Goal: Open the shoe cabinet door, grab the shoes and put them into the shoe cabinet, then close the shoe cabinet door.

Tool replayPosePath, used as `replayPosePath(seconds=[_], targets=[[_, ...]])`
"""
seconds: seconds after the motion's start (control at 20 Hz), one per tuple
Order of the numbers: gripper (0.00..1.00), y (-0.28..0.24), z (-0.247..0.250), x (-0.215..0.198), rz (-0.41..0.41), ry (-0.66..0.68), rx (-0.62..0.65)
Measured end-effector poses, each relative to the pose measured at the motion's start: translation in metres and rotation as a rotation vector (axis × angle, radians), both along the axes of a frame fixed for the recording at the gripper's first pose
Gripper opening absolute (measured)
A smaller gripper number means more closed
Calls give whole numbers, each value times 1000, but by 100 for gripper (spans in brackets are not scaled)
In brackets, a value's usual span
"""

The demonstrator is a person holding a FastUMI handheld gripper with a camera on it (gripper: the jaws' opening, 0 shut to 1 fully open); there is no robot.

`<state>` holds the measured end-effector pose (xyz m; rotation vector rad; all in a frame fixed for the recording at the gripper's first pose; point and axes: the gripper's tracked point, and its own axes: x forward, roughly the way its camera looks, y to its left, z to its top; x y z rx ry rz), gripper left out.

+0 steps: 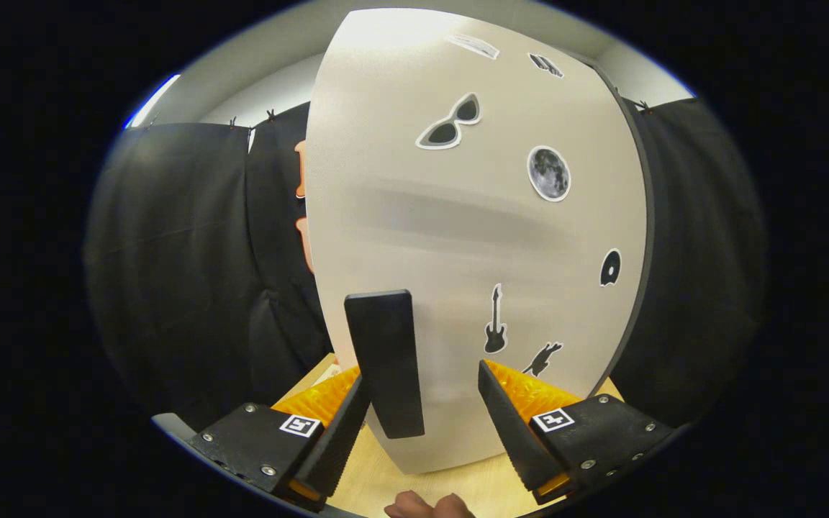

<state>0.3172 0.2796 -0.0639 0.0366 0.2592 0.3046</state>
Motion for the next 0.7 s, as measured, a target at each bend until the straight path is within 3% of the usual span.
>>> replayPosePath(seconds=[0.35, 0.45, 0.7], targets=[[92, 21, -6, 33, 27, 27, 26], [93, 19, -8, 44, 0, 20, 27], [94, 22, -13, 59, -36, -38, -94]])
